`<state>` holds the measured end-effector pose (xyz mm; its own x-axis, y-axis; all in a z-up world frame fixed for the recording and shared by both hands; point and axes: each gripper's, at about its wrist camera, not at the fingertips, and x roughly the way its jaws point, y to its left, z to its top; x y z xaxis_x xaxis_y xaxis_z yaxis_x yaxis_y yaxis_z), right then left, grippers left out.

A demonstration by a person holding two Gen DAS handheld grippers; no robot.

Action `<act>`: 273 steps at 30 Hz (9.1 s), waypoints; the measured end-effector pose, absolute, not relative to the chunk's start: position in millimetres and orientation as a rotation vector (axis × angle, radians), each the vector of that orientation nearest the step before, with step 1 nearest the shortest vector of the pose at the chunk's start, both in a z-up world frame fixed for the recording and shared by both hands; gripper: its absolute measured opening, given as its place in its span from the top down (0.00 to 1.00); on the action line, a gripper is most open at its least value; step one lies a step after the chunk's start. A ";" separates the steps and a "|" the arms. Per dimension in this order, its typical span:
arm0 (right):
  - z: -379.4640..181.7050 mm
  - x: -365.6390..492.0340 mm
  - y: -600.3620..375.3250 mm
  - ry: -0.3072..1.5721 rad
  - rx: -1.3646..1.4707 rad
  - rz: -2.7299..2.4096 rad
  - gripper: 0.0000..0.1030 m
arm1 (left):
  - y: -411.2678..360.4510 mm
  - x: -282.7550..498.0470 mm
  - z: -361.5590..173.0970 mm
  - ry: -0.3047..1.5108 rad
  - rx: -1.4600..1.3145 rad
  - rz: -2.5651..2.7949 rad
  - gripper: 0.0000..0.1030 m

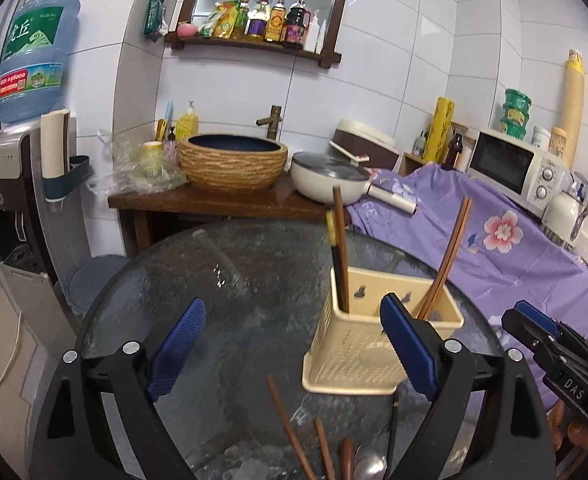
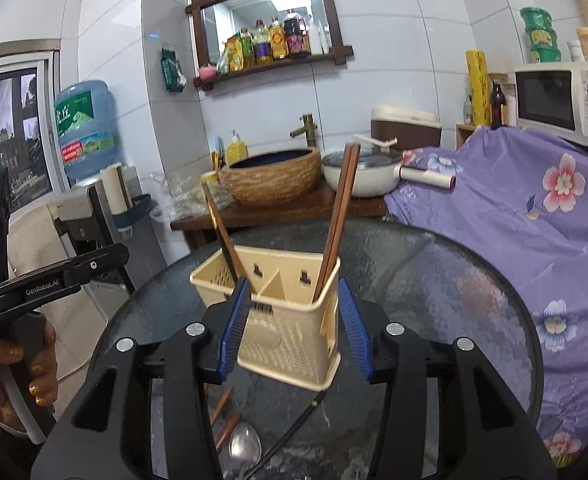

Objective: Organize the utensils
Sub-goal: 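Withdraw both tools from the caddy back to the loose utensils, then grasp a brown chopstick with the left tool while the right tool grasps the black gold-tipped chopstick, then lift both held chopsticks upright toward the caddy, then carry both chopsticks over the caddy and lower them toward its openings, then lower both chopsticks into the caddy and open both tools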

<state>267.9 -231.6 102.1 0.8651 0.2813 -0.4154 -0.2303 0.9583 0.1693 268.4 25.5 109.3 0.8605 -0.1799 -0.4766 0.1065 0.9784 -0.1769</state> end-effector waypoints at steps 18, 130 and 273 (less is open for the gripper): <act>9.4 250.6 -215.4 0.704 0.097 0.290 0.55 | 23.2 246.6 26.0 0.709 -0.104 -0.171 0.23; 8.3 307.0 -255.8 0.691 0.350 0.260 0.92 | -1.2 288.9 24.7 0.795 -0.159 -0.265 0.94; 143.8 302.7 -228.3 0.319 0.066 0.265 0.56 | -14.8 306.6 143.7 0.393 -0.122 -0.160 0.49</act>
<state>302.7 -228.3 143.8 0.9152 0.2681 -0.3008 -0.2473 0.9631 0.1059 306.6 -14.8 143.7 0.9114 -0.1788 -0.3705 0.1315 0.9800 -0.1494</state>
